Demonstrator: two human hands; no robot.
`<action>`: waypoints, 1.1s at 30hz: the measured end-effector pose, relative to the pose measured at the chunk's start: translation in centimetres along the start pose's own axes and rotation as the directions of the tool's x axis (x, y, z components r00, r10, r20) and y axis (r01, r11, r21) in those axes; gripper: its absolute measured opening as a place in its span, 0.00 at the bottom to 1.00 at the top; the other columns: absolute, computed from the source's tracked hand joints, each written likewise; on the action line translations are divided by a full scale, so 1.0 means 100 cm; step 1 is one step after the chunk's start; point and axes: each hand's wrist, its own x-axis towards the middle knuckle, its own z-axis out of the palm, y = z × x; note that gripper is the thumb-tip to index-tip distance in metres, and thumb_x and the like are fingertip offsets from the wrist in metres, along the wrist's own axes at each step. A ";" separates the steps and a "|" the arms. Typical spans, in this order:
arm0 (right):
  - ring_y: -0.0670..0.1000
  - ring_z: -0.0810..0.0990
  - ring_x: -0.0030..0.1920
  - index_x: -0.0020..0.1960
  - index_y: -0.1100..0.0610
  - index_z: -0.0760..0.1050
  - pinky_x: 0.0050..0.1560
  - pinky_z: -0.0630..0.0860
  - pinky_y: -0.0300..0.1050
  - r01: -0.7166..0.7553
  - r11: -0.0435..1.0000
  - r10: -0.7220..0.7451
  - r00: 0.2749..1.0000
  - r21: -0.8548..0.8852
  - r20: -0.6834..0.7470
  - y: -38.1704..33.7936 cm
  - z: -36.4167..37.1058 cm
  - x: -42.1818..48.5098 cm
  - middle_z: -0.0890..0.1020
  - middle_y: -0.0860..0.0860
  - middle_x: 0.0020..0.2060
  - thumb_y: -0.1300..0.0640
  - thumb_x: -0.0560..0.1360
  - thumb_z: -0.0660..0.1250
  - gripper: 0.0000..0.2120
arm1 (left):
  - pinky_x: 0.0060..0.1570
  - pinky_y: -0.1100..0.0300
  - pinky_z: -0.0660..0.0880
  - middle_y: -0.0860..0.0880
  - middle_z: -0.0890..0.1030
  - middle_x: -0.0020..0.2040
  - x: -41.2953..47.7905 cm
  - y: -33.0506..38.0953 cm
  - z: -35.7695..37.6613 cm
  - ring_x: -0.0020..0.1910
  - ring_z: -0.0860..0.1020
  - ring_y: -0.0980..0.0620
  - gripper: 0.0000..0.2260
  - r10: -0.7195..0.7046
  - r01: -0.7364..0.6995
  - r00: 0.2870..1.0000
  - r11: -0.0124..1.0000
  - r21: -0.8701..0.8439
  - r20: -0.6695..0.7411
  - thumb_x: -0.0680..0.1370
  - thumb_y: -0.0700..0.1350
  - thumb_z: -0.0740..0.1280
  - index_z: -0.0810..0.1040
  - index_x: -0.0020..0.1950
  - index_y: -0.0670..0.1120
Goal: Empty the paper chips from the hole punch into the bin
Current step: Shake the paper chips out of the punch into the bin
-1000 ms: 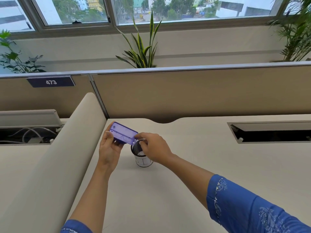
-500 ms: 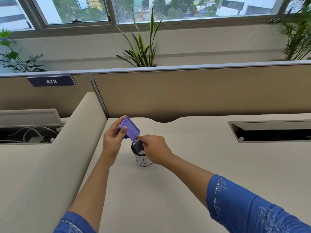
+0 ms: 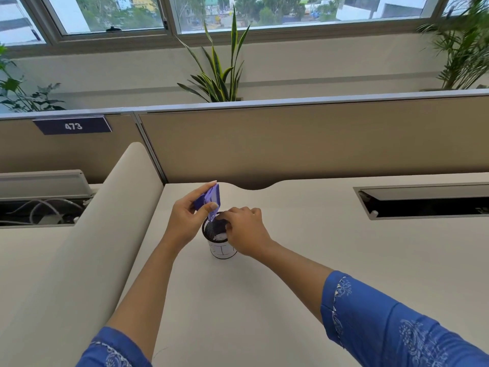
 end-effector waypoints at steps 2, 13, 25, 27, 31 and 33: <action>0.58 0.78 0.50 0.60 0.50 0.79 0.49 0.65 0.52 -0.054 0.998 0.053 0.998 0.038 0.030 -0.001 -0.002 0.002 0.84 0.52 0.51 0.63 0.76 0.59 0.18 | 0.57 0.64 0.76 0.58 0.80 0.63 0.000 0.004 0.002 0.63 0.77 0.53 0.21 0.007 -0.008 1.000 0.999 0.052 0.024 0.74 0.43 0.71 0.76 0.65 0.59; 0.51 0.83 0.41 0.59 0.65 0.80 0.38 0.81 0.37 -0.590 0.203 0.428 0.771 0.781 0.471 -0.008 -0.027 0.015 0.84 0.61 0.46 0.69 0.77 0.60 0.15 | 0.59 0.70 0.70 0.53 0.80 0.61 0.002 0.012 0.009 0.61 0.76 0.59 0.22 0.112 -0.167 0.976 0.935 0.314 0.187 0.75 0.36 0.71 0.76 0.67 0.50; 0.62 0.82 0.44 0.53 0.70 0.75 0.37 0.82 0.52 -0.557 -0.402 0.426 0.589 0.727 0.687 -0.011 -0.041 0.012 0.81 0.64 0.46 0.68 0.80 0.44 0.20 | 0.57 0.62 0.75 0.49 0.79 0.58 -0.001 0.012 0.014 0.56 0.77 0.50 0.22 -0.012 -0.180 0.920 0.874 0.451 0.391 0.73 0.34 0.71 0.78 0.66 0.50; 0.63 0.82 0.47 0.59 0.72 0.72 0.46 0.81 0.55 -0.549 -0.412 0.442 0.577 0.727 0.687 -0.009 -0.041 0.012 0.82 0.67 0.52 0.67 0.80 0.43 0.21 | 0.56 0.66 0.73 0.48 0.80 0.58 -0.001 0.012 0.013 0.57 0.75 0.50 0.23 0.013 -0.209 0.925 0.852 0.481 0.380 0.73 0.34 0.71 0.78 0.66 0.49; 0.63 0.82 0.45 0.58 0.73 0.72 0.46 0.79 0.55 -0.533 -0.455 0.435 0.567 0.714 0.700 -0.007 -0.041 0.010 0.81 0.65 0.46 0.66 0.81 0.43 0.21 | 0.56 0.59 0.74 0.48 0.80 0.58 -0.005 0.015 0.017 0.58 0.74 0.49 0.23 -0.039 -0.215 0.898 0.831 0.513 0.439 0.73 0.36 0.72 0.78 0.66 0.51; 0.63 0.82 0.45 0.58 0.72 0.71 0.44 0.79 0.55 -0.544 -0.441 0.435 0.567 0.714 0.700 -0.008 -0.044 0.010 0.82 0.66 0.47 0.65 0.81 0.42 0.20 | 0.56 0.58 0.74 0.47 0.79 0.59 -0.008 0.015 0.016 0.59 0.74 0.47 0.23 -0.017 -0.218 0.912 0.827 0.519 0.410 0.73 0.34 0.71 0.77 0.67 0.50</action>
